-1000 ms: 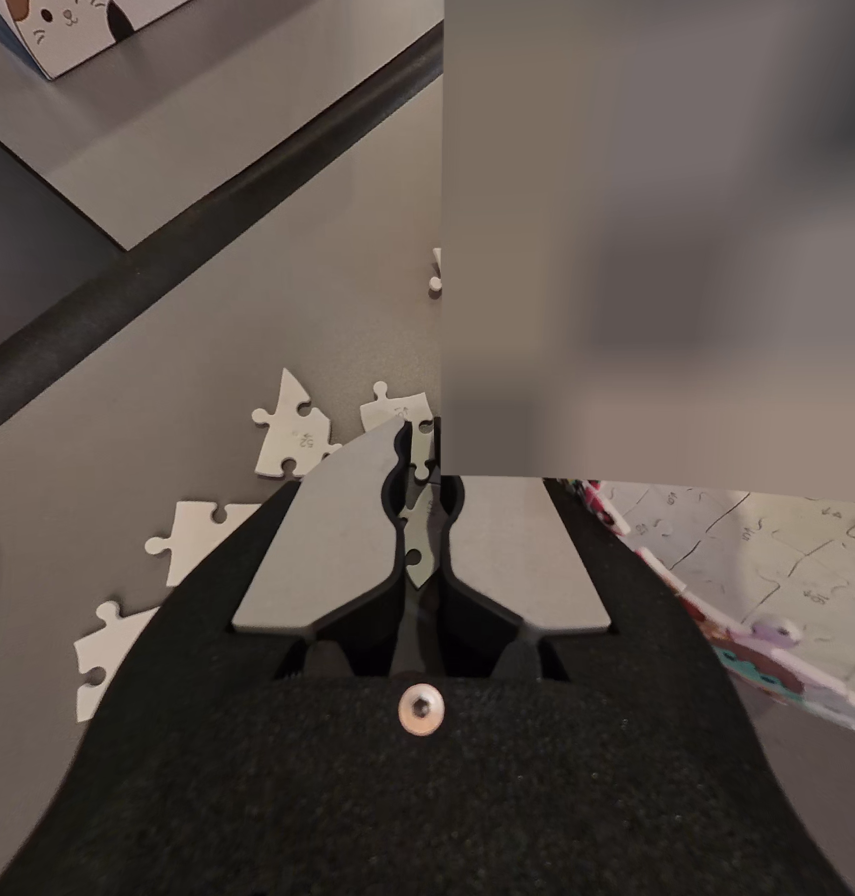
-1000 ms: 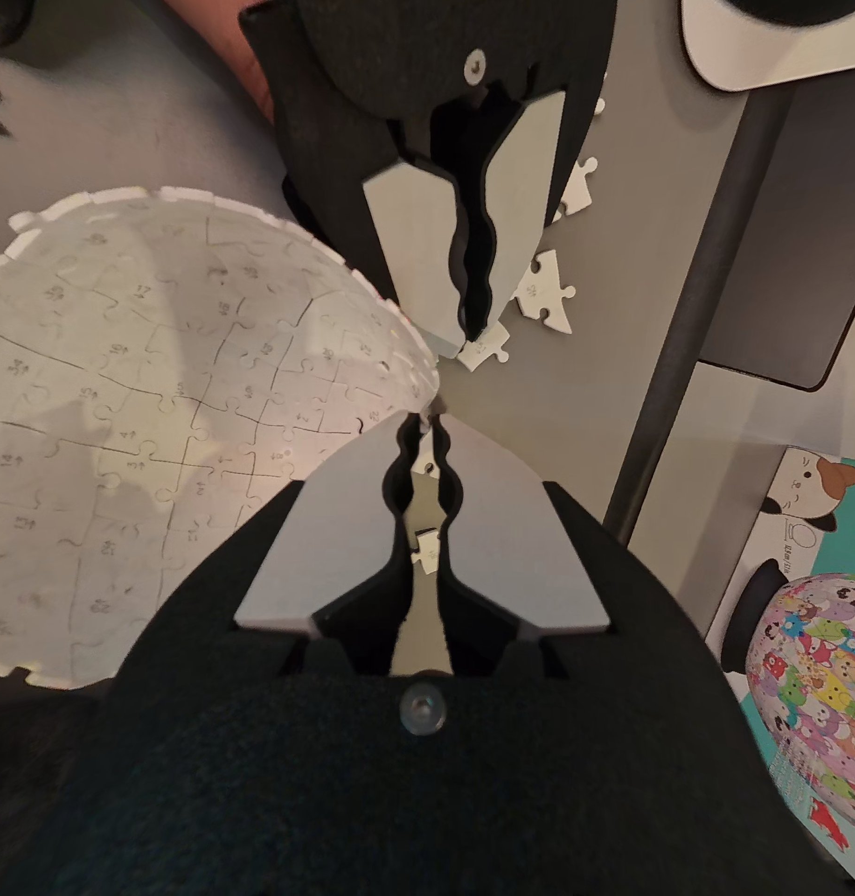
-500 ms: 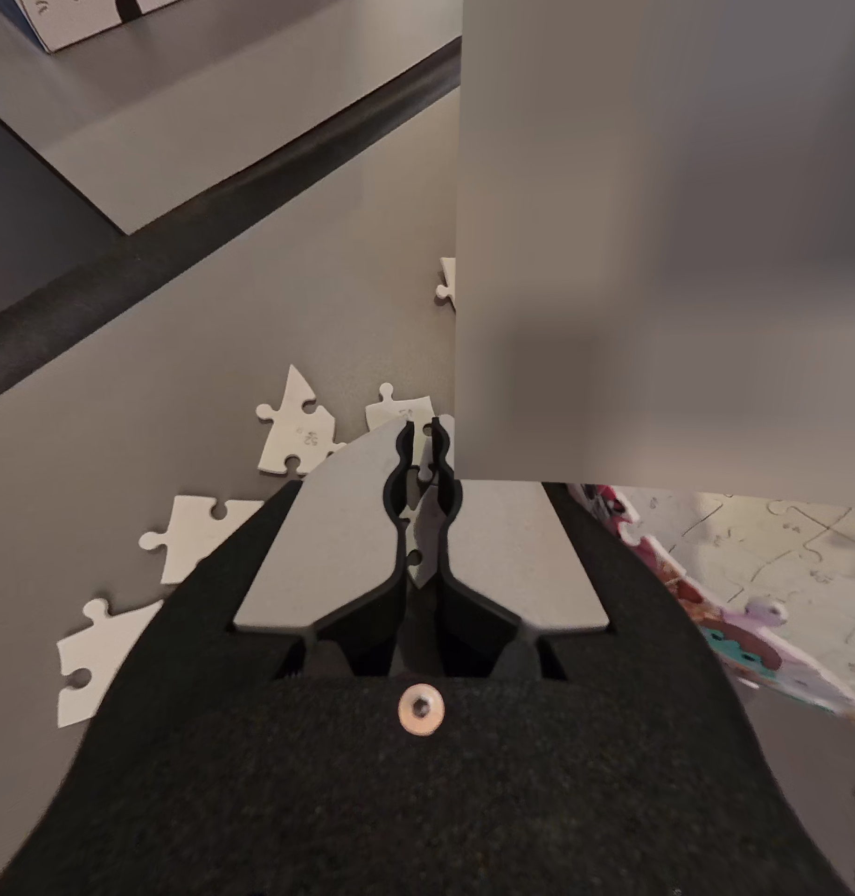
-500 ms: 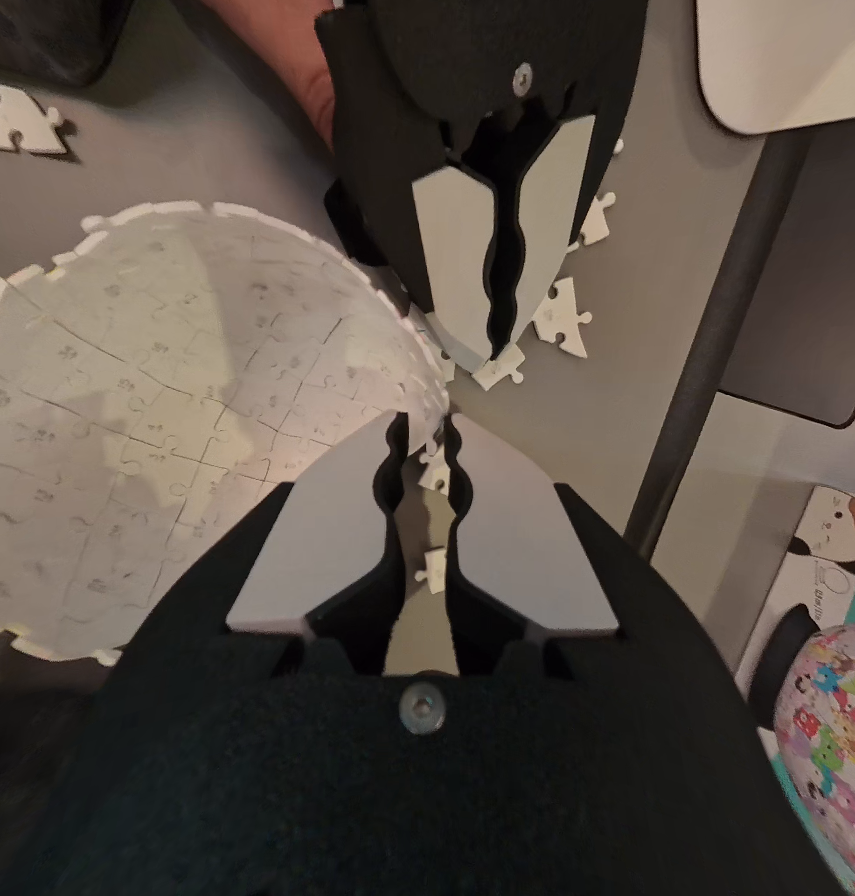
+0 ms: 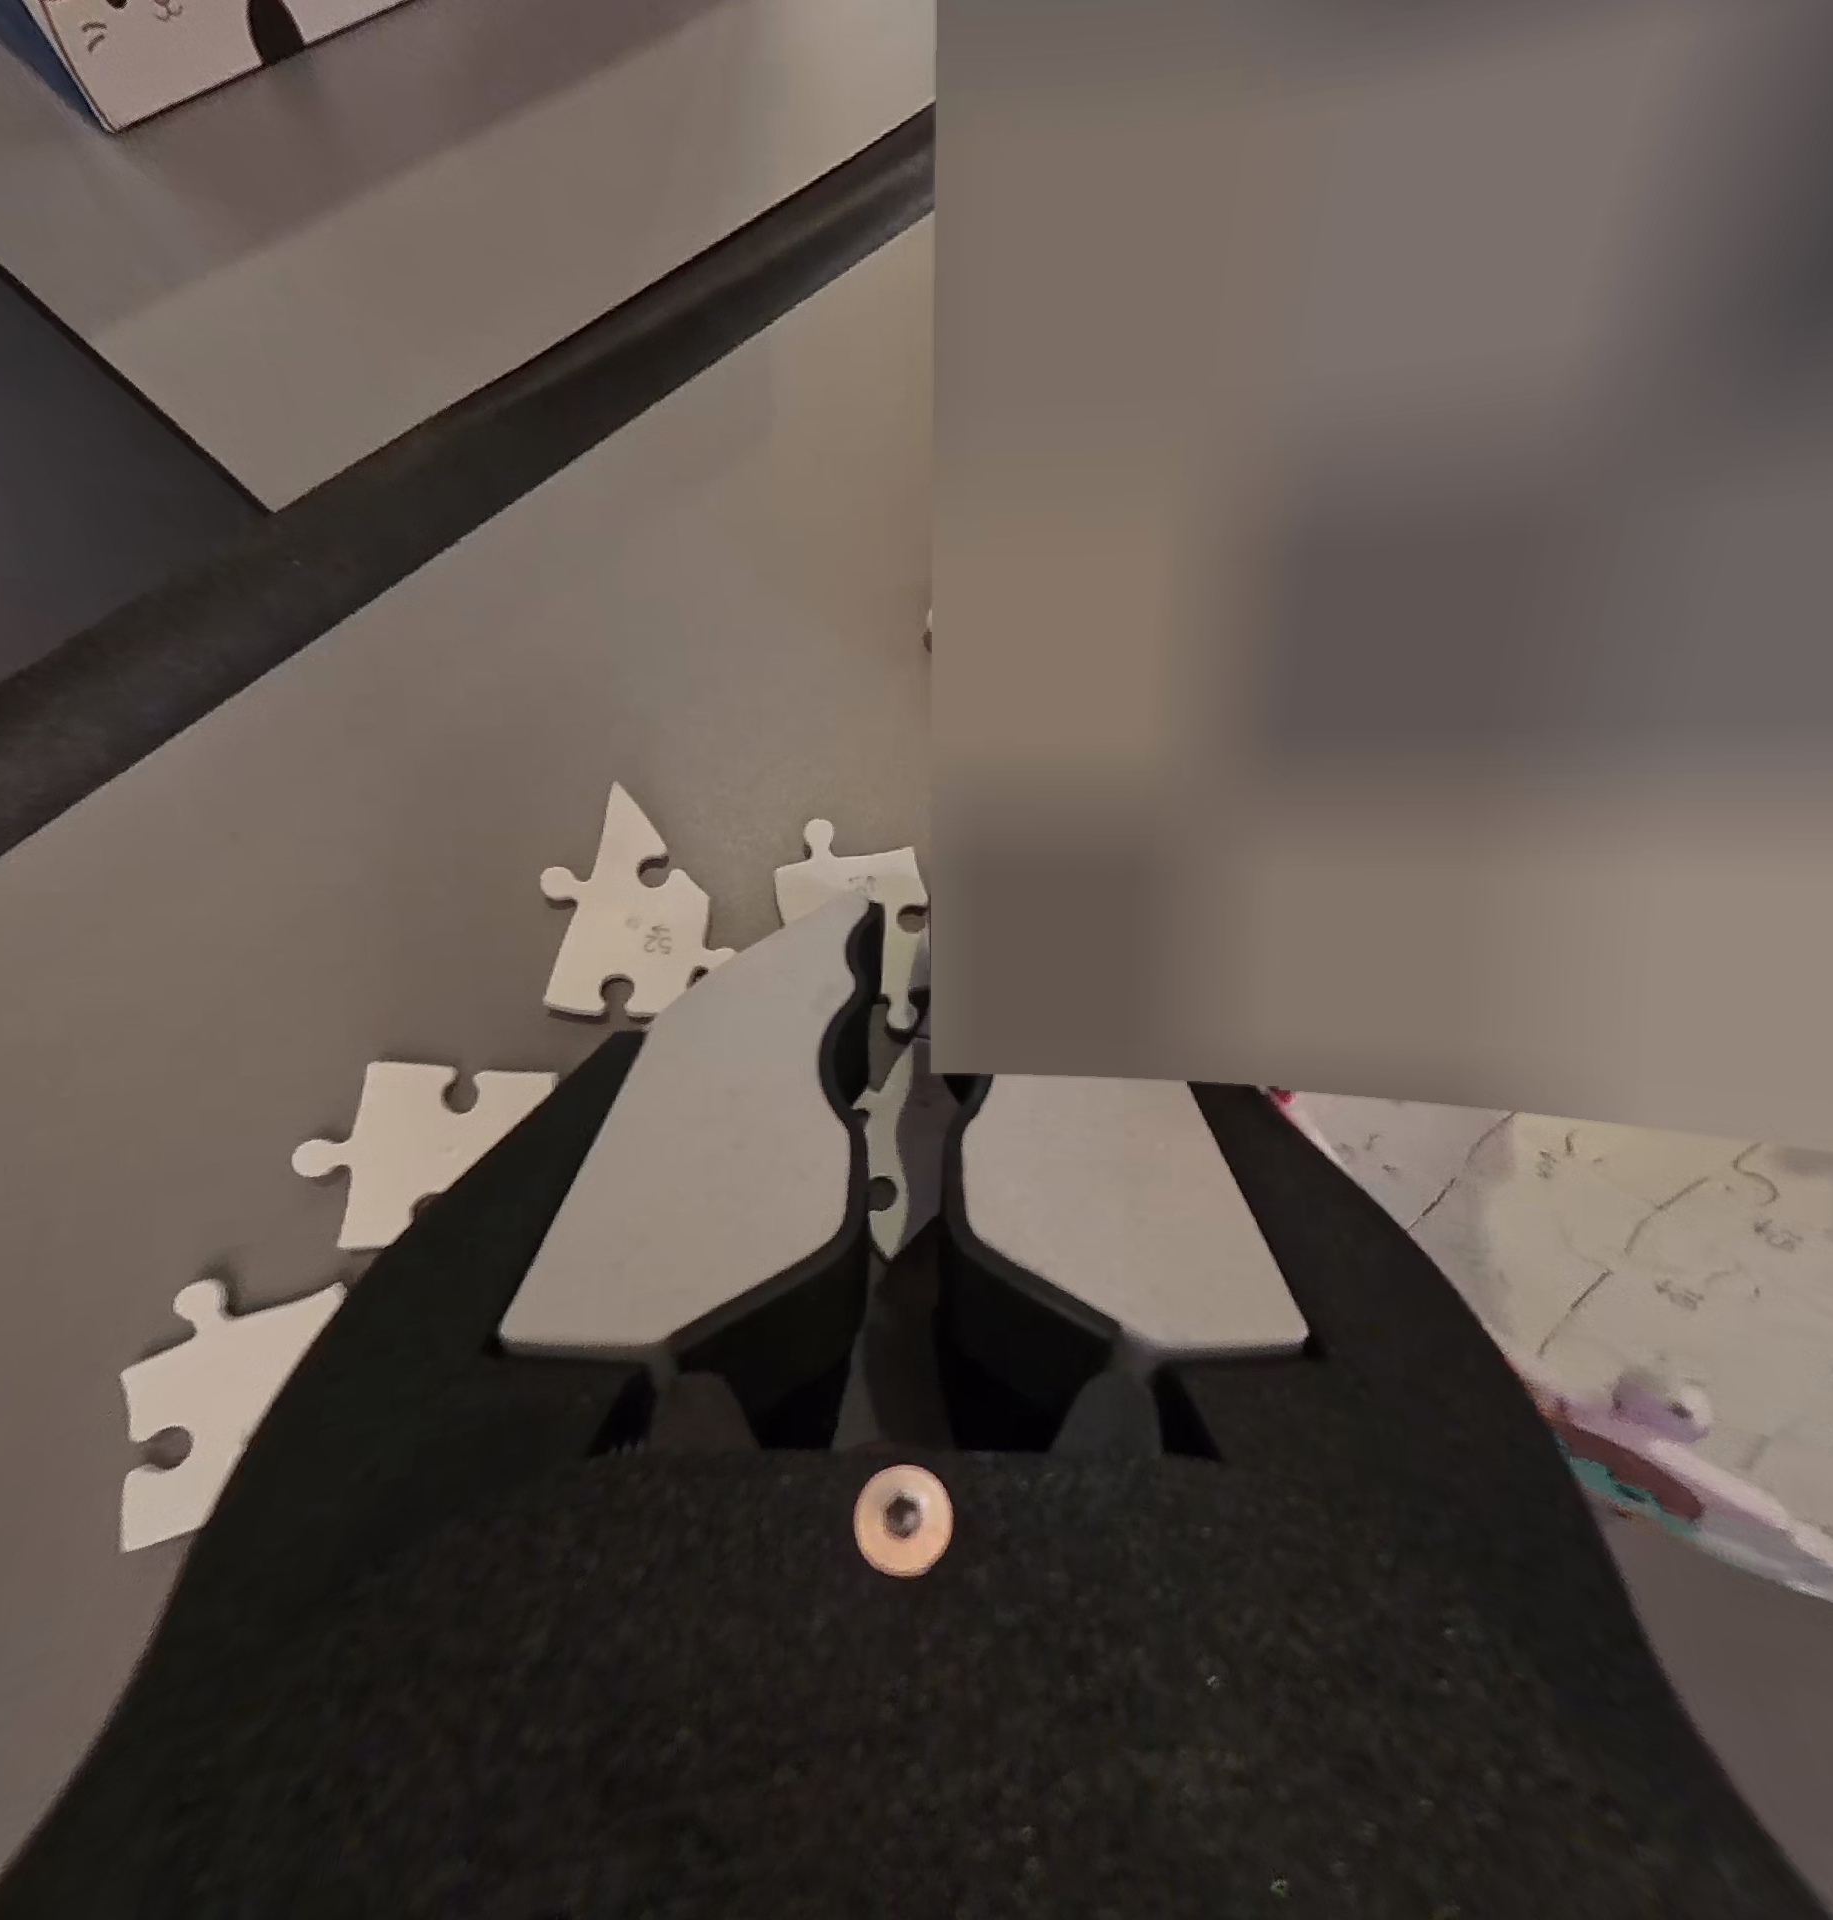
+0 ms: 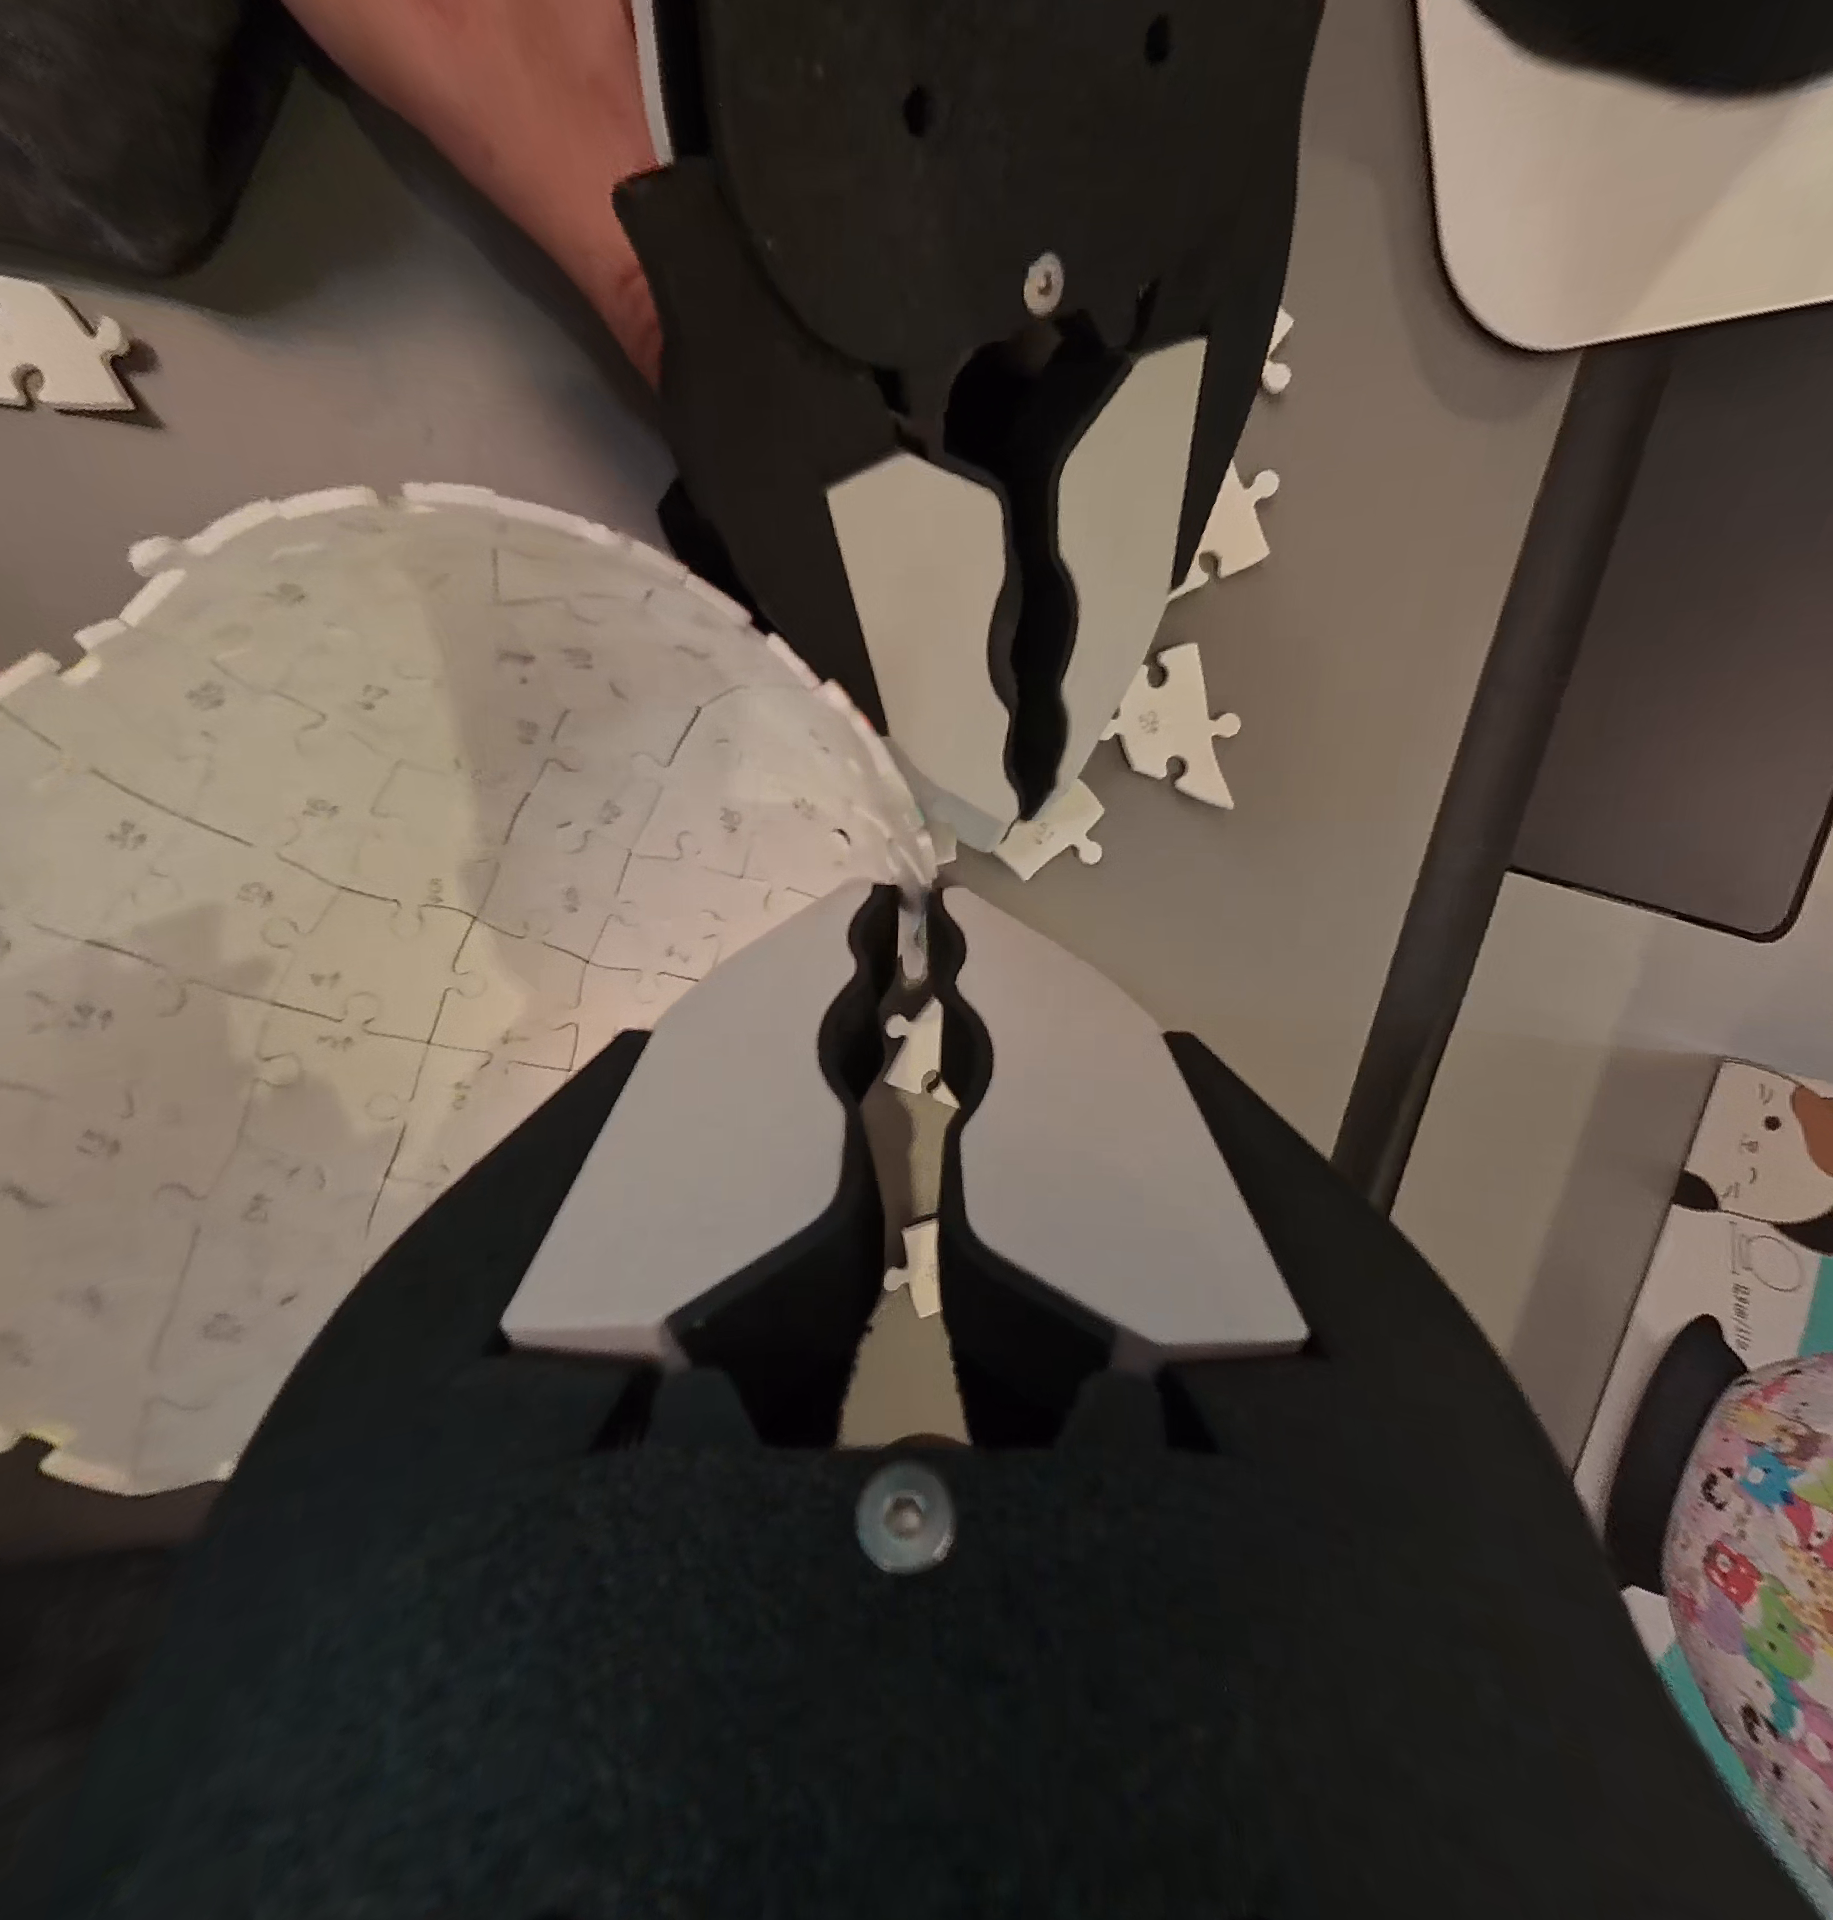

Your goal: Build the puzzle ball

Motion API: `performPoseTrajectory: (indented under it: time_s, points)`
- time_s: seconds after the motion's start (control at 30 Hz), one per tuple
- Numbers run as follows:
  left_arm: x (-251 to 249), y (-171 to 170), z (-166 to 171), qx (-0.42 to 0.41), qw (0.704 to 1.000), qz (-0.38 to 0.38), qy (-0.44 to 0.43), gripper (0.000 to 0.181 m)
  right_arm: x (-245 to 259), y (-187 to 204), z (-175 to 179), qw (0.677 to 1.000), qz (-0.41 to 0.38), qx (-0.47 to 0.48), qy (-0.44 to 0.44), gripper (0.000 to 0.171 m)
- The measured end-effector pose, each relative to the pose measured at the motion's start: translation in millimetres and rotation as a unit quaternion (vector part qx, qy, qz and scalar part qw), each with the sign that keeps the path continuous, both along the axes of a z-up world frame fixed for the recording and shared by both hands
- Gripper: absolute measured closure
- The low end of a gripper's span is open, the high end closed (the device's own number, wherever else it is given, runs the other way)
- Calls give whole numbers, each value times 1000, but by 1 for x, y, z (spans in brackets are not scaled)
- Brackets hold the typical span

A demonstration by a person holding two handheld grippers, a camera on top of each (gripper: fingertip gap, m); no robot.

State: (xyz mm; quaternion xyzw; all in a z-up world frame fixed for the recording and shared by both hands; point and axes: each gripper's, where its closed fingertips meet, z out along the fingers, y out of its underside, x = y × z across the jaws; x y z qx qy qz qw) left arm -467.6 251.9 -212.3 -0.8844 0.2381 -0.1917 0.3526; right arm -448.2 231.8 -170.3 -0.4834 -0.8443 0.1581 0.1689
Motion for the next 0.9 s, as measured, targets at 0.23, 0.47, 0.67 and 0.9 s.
performPoseTrajectory:
  time_s: [0.23,0.47,0.67,0.9]
  points:
    - [4,-2,0,-9,1000,-8,-13,181,-1,-1,1,1000,-12,-20,3,166]
    - [5,-2,0,-11,1000,-7,-15,181,-2,-1,-1,1000,-20,-23,0,166]
    - [2,-2,2,-22,999,6,-35,179,-1,-2,0,1000,-18,-25,-3,166]
    - [-21,-3,35,-22,993,34,-111,167,0,-2,1,999,-15,-31,-4,165]
